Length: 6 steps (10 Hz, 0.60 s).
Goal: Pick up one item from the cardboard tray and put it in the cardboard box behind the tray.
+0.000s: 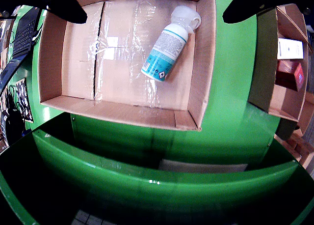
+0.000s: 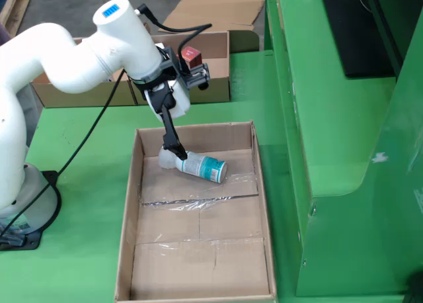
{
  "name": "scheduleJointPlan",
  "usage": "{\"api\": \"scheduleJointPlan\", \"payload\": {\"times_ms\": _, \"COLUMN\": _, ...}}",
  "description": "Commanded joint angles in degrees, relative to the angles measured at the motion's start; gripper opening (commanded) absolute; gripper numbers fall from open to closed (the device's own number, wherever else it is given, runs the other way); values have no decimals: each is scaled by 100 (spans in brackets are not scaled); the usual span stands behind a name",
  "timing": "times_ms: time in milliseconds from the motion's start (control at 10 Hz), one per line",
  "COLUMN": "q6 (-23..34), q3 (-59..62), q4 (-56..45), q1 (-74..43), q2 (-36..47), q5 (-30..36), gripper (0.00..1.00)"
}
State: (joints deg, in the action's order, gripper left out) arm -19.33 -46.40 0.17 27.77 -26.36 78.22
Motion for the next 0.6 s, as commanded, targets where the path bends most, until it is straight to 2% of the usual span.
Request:
{"api": "scheduleJointPlan", "payload": {"times_ms": 0, "q6": 105, "q3": 2355, "q4": -372, "q1": -141, "q2": -528, "q5": 94, "gripper": 100}}
{"api": "scheduleJointPlan", "payload": {"times_ms": 300, "q6": 208, "q3": 2629, "q4": -440, "q1": -211, "q2": -682, "q5": 169, "gripper": 100}}
{"api": "scheduleJointPlan", "payload": {"times_ms": 500, "q6": 285, "q3": 4160, "q4": -1182, "q1": -257, "q2": -1476, "q5": 233, "gripper": 100}}
